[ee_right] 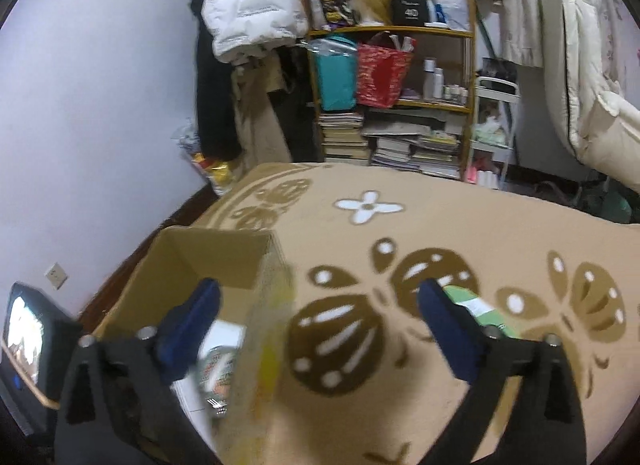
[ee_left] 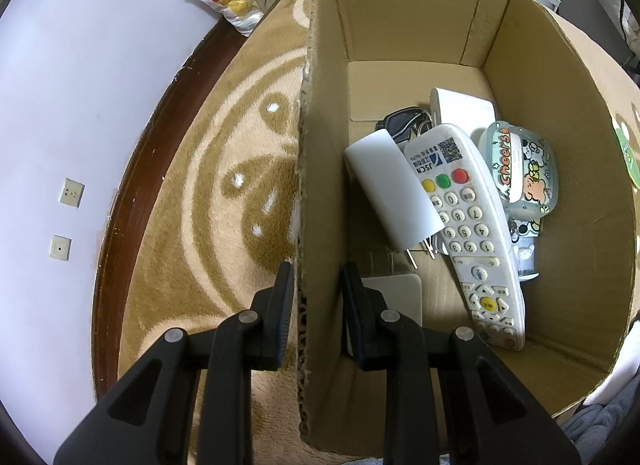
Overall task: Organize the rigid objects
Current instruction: 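Move the right tool to the green Pochacco board and grasp it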
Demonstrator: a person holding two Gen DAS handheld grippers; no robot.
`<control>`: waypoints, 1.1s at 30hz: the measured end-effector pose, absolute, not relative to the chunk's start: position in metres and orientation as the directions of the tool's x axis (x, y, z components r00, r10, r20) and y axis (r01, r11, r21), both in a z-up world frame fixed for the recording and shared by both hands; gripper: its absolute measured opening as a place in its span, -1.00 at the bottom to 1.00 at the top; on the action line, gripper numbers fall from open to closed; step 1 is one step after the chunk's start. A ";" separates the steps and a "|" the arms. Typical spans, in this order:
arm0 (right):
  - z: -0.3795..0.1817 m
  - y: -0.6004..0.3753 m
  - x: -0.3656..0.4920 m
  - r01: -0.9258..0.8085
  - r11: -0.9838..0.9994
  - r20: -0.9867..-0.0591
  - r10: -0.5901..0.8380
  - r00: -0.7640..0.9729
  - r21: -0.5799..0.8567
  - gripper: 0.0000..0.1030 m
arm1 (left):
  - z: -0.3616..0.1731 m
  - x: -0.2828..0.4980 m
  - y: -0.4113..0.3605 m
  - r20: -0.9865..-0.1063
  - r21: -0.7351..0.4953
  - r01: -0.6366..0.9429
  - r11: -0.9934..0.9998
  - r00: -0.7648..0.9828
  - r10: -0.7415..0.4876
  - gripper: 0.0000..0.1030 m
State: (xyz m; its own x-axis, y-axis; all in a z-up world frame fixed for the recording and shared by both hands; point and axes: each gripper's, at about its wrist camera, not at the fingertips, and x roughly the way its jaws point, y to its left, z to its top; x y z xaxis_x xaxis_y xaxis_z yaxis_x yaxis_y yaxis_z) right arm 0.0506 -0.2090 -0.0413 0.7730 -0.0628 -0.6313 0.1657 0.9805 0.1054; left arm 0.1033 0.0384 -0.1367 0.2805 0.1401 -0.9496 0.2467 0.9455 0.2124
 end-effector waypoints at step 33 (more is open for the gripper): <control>-0.161 -0.352 0.087 0.241 0.969 -0.807 -0.101 0.582 0.053 1.00 | -0.139 0.102 0.010 -0.931 0.287 0.273 0.918 0.304 0.201 -0.53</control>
State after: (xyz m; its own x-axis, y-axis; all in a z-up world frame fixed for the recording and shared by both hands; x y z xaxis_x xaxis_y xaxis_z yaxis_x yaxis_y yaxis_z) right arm 0.0874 -0.3517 -0.1612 0.5824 -0.1008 -0.8066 0.2406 0.9692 0.0526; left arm 0.1022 0.0103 -0.1391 0.3041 0.2006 -0.9313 0.2727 0.9183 0.2869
